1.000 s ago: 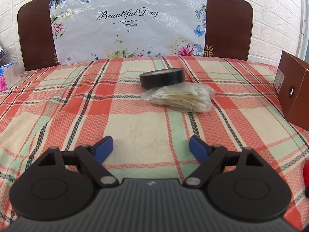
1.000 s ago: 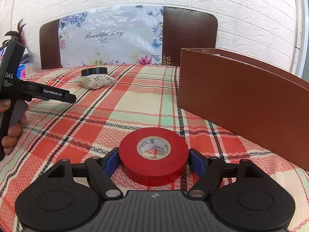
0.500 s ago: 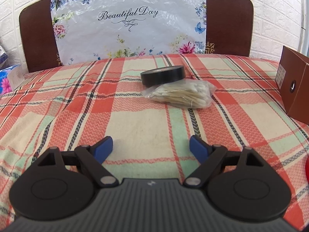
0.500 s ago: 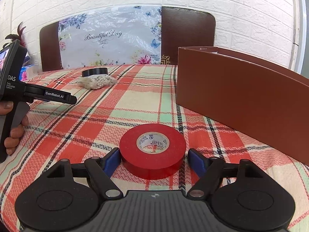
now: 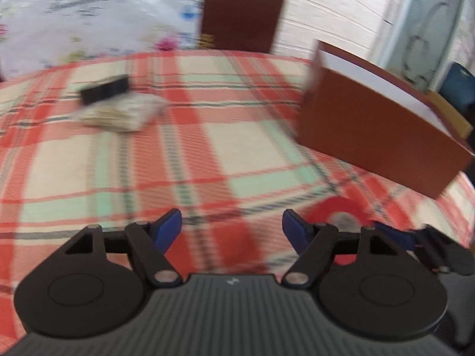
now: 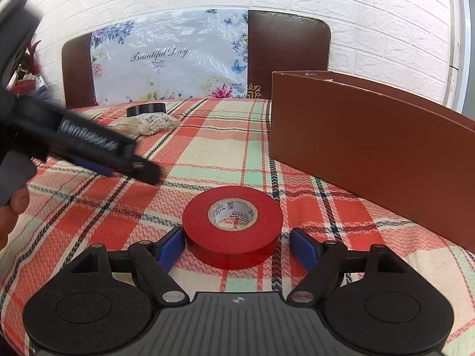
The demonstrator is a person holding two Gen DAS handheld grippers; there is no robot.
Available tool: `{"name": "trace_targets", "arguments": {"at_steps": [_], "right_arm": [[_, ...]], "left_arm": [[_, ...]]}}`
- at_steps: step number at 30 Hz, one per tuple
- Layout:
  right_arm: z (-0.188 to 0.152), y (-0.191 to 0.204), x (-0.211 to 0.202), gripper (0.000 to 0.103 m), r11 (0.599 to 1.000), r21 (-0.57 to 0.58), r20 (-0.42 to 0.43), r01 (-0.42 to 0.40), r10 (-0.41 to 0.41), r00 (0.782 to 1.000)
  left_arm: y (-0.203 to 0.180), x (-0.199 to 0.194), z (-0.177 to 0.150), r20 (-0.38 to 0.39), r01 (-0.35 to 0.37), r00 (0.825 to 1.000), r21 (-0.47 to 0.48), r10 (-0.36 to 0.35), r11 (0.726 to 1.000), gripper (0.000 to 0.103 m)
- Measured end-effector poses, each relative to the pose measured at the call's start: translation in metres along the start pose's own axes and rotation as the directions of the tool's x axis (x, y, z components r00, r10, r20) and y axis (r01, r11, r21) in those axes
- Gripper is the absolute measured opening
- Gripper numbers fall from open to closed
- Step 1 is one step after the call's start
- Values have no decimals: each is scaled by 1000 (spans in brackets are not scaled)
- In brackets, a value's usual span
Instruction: Organize objects
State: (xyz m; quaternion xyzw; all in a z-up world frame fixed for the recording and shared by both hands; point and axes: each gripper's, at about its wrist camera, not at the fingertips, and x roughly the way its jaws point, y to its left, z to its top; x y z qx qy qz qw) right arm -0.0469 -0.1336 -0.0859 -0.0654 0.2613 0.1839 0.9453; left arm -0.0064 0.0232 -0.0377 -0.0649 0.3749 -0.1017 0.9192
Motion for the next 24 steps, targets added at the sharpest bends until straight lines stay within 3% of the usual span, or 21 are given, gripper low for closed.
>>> {"name": "trace_targets", "arguments": {"at_steps": [2,6,8,10,12,15,19,24], "right_arm": [[-2,-1,-3,76,1000,-2,0,2,-2,1000],[-3,-4,-5,75,1000,4,-1,-4,4,1000],[-3,-4,-4,75,1000,1,-2,-6,6,1000],[-2,-5,-3,74,1000,2,1,-14,14,1000],[-3,-5,-3,68,1000,-5,5,-27,27,1000],[-1,-2,-3,67,999,-19,18,-30,30,999],[9,-6,-13,67,1000,-4,92,-7,8,996],[49,-23,-21,67,996,-16,255,89,-82,963]], "left_arm": [[-13,2,2,-30,73,997,12,-73,997,68],[-31,10,7,-81,166,983,23,-163,986,68],[-38,16,7,-100,171,981,44,-166,984,64],[-40,26,4,-139,176,976,40,-169,983,41],[-39,29,2,-136,175,976,32,-170,984,37],[-37,28,6,-134,176,976,21,-172,984,32],[-37,15,28,-75,221,972,-8,-221,975,31],[-66,0,81,54,235,969,95,-241,967,31]]}}
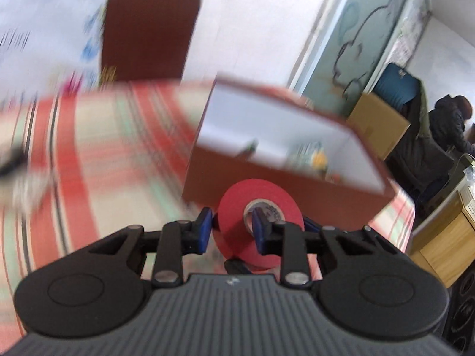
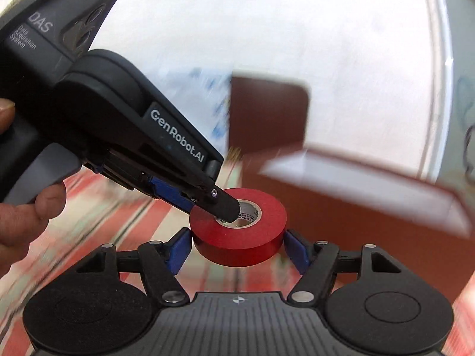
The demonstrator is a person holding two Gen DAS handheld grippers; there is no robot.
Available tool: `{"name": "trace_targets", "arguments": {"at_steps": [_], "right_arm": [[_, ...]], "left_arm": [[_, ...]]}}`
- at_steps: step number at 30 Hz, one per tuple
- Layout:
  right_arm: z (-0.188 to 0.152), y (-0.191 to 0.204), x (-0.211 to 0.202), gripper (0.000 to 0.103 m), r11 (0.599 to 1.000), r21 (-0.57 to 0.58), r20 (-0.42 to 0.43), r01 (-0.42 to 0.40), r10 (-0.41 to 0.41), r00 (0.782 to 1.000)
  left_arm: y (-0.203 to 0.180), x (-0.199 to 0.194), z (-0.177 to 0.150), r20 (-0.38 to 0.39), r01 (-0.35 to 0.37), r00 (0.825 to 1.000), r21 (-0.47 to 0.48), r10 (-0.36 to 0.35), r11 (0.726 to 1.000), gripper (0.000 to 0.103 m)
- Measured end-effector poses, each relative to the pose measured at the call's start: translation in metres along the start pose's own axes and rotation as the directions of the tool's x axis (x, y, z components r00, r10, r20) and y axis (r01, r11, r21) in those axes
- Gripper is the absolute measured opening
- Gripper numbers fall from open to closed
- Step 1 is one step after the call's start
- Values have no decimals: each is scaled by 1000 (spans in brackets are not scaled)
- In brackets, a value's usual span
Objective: Organize objects
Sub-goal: 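Drop the red tape roll into the brown box by opening the left tool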
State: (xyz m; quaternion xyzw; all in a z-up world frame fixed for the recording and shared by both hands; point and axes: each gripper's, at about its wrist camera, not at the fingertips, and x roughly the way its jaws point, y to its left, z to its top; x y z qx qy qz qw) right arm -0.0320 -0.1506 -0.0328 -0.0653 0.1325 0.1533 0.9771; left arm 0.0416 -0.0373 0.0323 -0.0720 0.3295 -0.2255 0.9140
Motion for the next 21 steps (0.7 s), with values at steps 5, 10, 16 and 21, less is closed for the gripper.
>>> {"name": "trace_targets", "arguments": {"at_steps": [5,10,16,21], "right_arm": [[31,-31,25,67,997,20,75,71,-72,995],[34,-52,66,67,994,27,29,110,-111,993],[28,-47,65,70,991,37,55,130,-132,990],[14,-32,30,71,992,62,73,113,-117,990]], "left_arm": [[-18,26,46,57,-6,998,64,2,998,31],[-17,68,59,32,-48,998,66,46,997,32],[-17,70,37,5,-78,997,81,77,994,33],[-23,26,22,91,-74,994,114,64,991,37]]}}
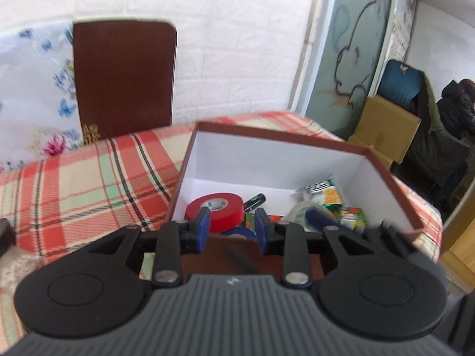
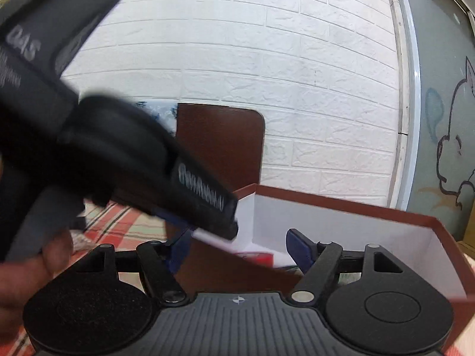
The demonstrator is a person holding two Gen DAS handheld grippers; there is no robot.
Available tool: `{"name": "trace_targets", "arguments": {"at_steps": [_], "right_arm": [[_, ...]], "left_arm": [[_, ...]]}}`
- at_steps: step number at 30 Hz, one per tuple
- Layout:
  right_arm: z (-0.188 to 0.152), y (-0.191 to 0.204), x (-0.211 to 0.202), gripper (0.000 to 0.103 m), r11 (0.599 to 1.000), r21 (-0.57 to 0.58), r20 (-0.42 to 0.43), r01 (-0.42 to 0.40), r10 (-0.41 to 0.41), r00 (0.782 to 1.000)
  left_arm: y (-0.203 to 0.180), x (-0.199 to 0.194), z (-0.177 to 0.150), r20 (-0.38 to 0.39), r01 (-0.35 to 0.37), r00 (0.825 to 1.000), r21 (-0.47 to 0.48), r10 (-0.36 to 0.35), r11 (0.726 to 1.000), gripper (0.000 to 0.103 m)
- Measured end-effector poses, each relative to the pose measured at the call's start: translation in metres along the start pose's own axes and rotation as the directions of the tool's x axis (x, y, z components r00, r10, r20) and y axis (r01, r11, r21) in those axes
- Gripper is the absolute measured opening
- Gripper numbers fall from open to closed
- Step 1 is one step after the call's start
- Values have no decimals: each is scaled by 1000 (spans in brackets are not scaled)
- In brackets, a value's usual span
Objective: Organize objects
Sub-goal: 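Drop the red tape roll into the brown box by opening the left tool, then move the right tool toward the clear bag of cotton swabs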
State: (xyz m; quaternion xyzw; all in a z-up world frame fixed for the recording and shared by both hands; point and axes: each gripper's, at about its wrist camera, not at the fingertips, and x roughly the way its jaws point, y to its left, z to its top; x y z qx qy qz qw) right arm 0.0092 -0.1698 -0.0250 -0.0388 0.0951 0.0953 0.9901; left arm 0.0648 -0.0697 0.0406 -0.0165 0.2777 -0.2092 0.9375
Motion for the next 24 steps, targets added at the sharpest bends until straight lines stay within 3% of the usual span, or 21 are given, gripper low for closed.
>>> {"name": "trace_targets", "arguments": {"at_steps": [2,7,11,15,20,24], "right_arm": [[-7,11,-23,73,999,-33,35,14,-13,999],[-25,32,-46,71,997,-10,-79,-75,74,994],[-34,41,-41,70,995,12,-202,-100,101,974],[-42,43,-40,70,992,50,-277,-111,121,953],[-54,51,-30,70,990,73,-357,-118,136,924],[-58,64,-32,72,992,34,-368,-119,123,922]], "left_arm": [[2,-16,-6,9,-4,1000,-13,4,1000,39],[16,-30,-31,-49,-72,996,-55,70,996,41],[41,-22,-62,-174,-175,972,-96,157,980,41],[68,-24,-88,-239,-252,947,-136,215,958,41],[84,-34,-103,-224,-310,934,-124,278,943,43],[91,-40,-108,-206,-336,929,-115,309,935,46]]}}
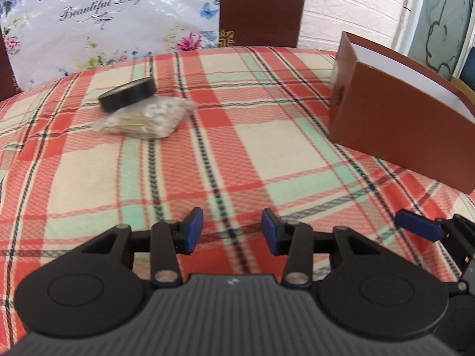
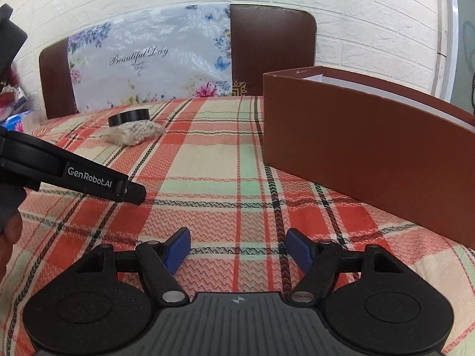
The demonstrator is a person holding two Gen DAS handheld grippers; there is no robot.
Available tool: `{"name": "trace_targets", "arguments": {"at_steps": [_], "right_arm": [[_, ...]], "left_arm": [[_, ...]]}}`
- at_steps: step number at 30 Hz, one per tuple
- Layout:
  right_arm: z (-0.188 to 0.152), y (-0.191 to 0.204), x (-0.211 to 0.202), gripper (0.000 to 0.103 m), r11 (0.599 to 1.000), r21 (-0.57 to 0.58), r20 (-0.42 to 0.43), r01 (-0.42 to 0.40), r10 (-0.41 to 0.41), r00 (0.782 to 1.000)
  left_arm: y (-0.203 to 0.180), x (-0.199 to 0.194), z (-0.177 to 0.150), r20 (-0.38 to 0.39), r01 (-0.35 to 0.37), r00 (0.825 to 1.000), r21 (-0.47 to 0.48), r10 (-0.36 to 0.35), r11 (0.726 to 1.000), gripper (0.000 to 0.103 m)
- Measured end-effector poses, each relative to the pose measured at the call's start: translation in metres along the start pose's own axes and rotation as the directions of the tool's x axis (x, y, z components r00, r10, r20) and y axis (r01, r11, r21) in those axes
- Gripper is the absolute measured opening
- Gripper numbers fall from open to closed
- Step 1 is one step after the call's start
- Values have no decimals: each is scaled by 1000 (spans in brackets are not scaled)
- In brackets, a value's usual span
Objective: Organize objects
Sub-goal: 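Move the right tool toward the clear bag of cotton swabs, then grasp the clear bag of cotton swabs with the right tool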
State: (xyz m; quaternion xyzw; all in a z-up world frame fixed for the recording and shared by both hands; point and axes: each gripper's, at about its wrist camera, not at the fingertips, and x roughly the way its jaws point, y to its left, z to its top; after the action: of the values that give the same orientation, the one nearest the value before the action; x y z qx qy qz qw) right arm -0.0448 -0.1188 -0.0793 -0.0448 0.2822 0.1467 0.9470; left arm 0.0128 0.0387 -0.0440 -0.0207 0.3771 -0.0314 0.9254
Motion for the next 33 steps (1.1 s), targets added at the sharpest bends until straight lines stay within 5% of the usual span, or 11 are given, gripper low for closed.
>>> {"name": "trace_targets", "arguments": {"at_steps": [17,21,24,27,33], "right_arm": [[20,36,20,70,992,-116,-25,-49,46,999],[34,53,39,69,981,-157,-33,-115,112,993],[50,70,64,69,964,-204,-20,-169,169,985],[72,89,92,71,947,-260,6,-188,196,981],[111,122,144,76,914,-356,25,-195,218,976]], "left_arm": [[44,3,-4,78,-79,994,-2,79,997,48],[90,5,-4,109,-169,979,-63,175,984,67],[126,3,-9,149,-229,957,-134,248,964,68],[143,-2,-13,195,-176,956,-214,218,961,66],[142,0,-13,212,-175,952,-220,222,960,67]]}}
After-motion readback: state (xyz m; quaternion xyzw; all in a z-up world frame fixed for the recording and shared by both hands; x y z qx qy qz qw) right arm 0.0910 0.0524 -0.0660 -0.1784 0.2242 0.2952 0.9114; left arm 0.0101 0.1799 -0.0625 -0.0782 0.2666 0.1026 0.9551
